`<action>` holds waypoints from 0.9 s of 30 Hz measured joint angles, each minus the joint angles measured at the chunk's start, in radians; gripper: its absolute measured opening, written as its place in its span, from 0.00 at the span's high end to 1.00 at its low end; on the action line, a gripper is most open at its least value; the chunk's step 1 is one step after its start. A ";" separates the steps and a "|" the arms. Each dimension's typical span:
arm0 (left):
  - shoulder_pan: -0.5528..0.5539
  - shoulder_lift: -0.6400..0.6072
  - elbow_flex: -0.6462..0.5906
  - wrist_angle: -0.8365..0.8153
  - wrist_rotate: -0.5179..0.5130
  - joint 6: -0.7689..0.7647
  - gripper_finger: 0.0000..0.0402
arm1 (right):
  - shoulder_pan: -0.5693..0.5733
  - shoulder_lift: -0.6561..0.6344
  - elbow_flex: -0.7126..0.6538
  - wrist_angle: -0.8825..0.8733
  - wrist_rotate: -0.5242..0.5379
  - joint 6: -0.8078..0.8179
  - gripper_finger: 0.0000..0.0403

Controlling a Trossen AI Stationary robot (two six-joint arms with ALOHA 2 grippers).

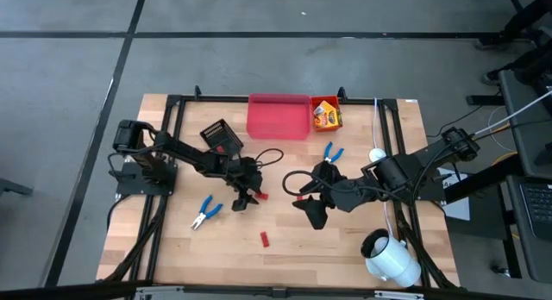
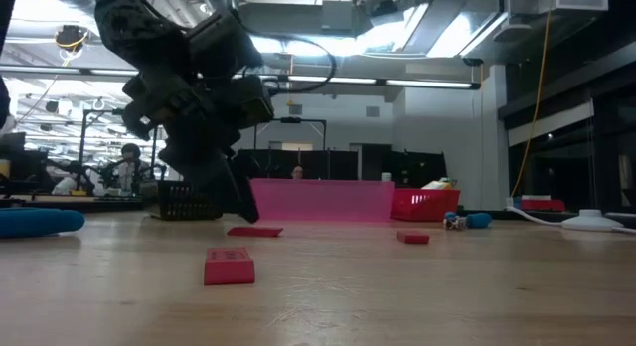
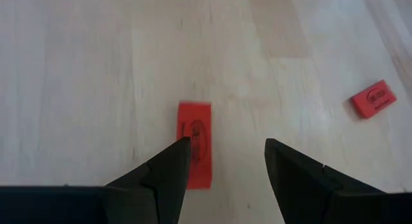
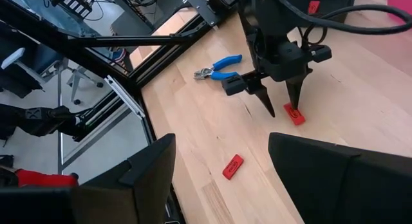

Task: Pick & Place School Supplies
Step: Put the red eraser into the black bin

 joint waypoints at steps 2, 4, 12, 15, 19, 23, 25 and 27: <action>0.004 0.014 0.000 0.008 0.011 0.001 0.51 | 0.000 0.000 0.000 0.000 0.000 0.000 0.37; 0.006 0.023 0.001 0.014 0.017 0.003 0.51 | 0.000 0.000 0.000 0.000 0.000 0.001 0.37; 0.019 0.030 0.001 0.028 0.013 0.003 0.51 | 0.000 0.000 0.000 0.000 0.017 0.011 0.37; 0.033 0.030 0.001 0.030 0.014 0.008 0.51 | 0.000 0.000 0.000 0.000 0.018 0.011 0.37; 0.055 0.034 -0.001 0.024 -0.016 0.017 0.51 | 0.000 0.000 0.000 0.000 0.018 0.010 0.37; 0.065 0.034 -0.001 0.024 -0.009 0.021 0.51 | 0.000 0.000 0.000 0.000 0.020 0.008 0.37; 0.068 0.034 -0.001 0.023 -0.009 0.021 0.51 | 0.000 0.000 0.000 0.000 0.026 0.007 0.37; 0.068 0.034 -0.001 0.024 -0.006 0.021 0.52 | -0.001 0.000 0.000 0.000 0.027 0.007 0.37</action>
